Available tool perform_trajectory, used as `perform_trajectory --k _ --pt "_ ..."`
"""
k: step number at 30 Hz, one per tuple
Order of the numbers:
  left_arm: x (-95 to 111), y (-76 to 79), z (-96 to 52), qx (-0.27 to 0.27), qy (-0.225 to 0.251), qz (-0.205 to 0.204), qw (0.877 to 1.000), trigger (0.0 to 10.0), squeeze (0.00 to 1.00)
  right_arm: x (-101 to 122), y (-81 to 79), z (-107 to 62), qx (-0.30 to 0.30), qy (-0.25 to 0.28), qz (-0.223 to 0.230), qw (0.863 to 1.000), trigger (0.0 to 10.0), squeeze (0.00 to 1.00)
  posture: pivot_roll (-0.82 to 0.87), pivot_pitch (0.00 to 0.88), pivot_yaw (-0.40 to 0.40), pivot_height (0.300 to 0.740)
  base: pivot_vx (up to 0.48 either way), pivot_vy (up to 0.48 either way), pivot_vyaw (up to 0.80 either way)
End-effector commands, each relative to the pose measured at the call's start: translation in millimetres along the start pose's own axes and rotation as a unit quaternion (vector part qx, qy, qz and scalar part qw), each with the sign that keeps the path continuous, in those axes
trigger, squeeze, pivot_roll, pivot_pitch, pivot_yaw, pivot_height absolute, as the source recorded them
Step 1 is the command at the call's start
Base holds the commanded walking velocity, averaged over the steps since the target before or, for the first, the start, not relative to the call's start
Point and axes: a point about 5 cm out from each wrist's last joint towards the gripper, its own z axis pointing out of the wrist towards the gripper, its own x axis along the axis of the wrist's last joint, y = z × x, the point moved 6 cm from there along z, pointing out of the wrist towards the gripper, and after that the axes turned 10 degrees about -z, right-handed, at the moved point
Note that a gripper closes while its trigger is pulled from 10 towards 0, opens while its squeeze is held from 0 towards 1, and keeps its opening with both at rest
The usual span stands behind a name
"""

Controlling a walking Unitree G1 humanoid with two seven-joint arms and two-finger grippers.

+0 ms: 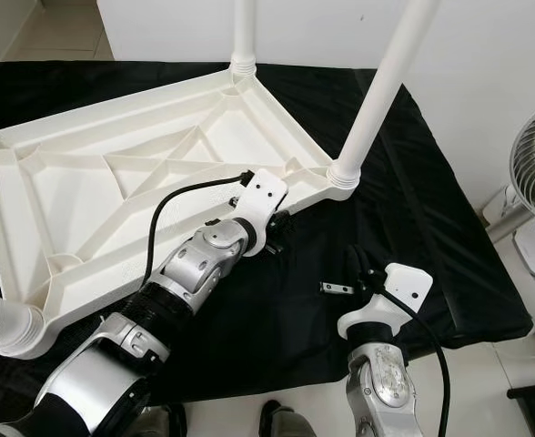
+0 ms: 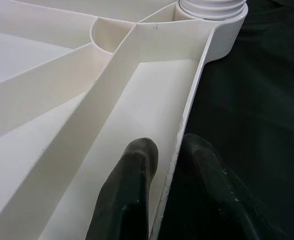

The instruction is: Building children table

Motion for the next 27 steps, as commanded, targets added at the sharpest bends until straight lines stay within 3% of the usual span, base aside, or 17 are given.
perform_trajectory --k 1,2,4,5,7,8,11,12,15,17,19,27 --pt "-14 -13.5 0.5 0.043 -0.018 0.002 0.999 0.0 0.0 -4 1.0 -1.6 0.0 -0.009 0.002 1.0 10.0 0.0 -0.06 0.175 -0.031 0.74 0.0 0.0 0.0" --pt "-14 -13.5 0.5 0.043 -0.018 0.002 0.999 0.0 0.0 -4 1.0 -1.6 0.0 -0.009 0.002 1.0 10.0 0.0 -0.06 0.175 -0.031 0.74 0.0 0.0 0.0" --pt "-14 -31.2 -1.4 0.082 -0.013 -0.003 0.997 0.0 0.0 -3 0.5 -0.6 -0.001 -0.009 0.004 1.0 10.0 0.0 -0.06 0.176 -0.034 0.74 0.0 0.0 0.0" --pt "-14 -31.2 -1.4 0.082 -0.013 -0.003 0.997 0.0 0.0 -3 0.5 -0.6 -0.001 -0.009 0.004 1.0 10.0 0.0 -0.06 0.176 -0.034 0.74 0.0 0.0 0.0" --pt "-15 -51.5 -4.6 0.123 -0.01 -0.015 0.992 0.0 0.0 -3 -0.4 0.8 -0.002 -0.009 0.005 1.0 10.0 0.0 -0.06 0.176 -0.034 0.74 0.0 0.0 0.0" --pt "-15 -51.5 -4.6 0.123 -0.01 -0.015 0.992 0.0 0.0 -3 -0.4 0.8 -0.002 -0.009 0.005 1.0 10.0 0.0 -0.06 0.176 -0.034 0.74 0.0 0.0 0.0" --pt "-11 -87.4 -13.9 0.186 0.002 -0.028 0.982 0.0 0.0 -2 -2.1 2.3 -0.001 -0.008 0.008 1.0 10.0 0.0 -0.05 0.179 -0.047 0.74 0.0 0.0 0.0" --pt "-11 -87.4 -13.9 0.186 0.002 -0.028 0.982 0.0 0.0 -2 -2.1 2.3 -0.001 -0.008 0.008 1.0 10.0 0.0 -0.05 0.179 -0.047 0.74 0.0 0.0 0.0" --pt "-10 -118.7 -25.1 0.234 0.008 -0.028 0.972 0.0 0.0 -2 -2.6 3.7 0.001 -0.007 0.009 1.0 10.0 0.0 -0.04 0.181 -0.058 0.74 0.0 0.0 0.0" --pt "-10 -118.7 -25.1 0.234 0.008 -0.028 0.972 0.0 0.0 -2 -2.6 3.7 0.001 -0.007 0.009 1.0 10.0 0.0 -0.04 0.181 -0.058 0.74 0.0 0.0 0.0" --pt "-9 -134.0 -32.2 0.257 0.009 -0.026 0.966 0.0 0.0 -2 -3.1 5.0 0.003 -0.007 0.01 1.0 10.0 0.0 -0.03 0.182 -0.061 0.74 0.0 0.0 0.0" --pt "-9 -145.8 -39.9 0.279 0.012 -0.031 0.96 0.0 0.0 -1 -4.2 6.7 0.006 -0.006 0.01 1.0 10.0 0.0 -0.03 0.182 -0.063 0.74 0.0 0.0 0.0"
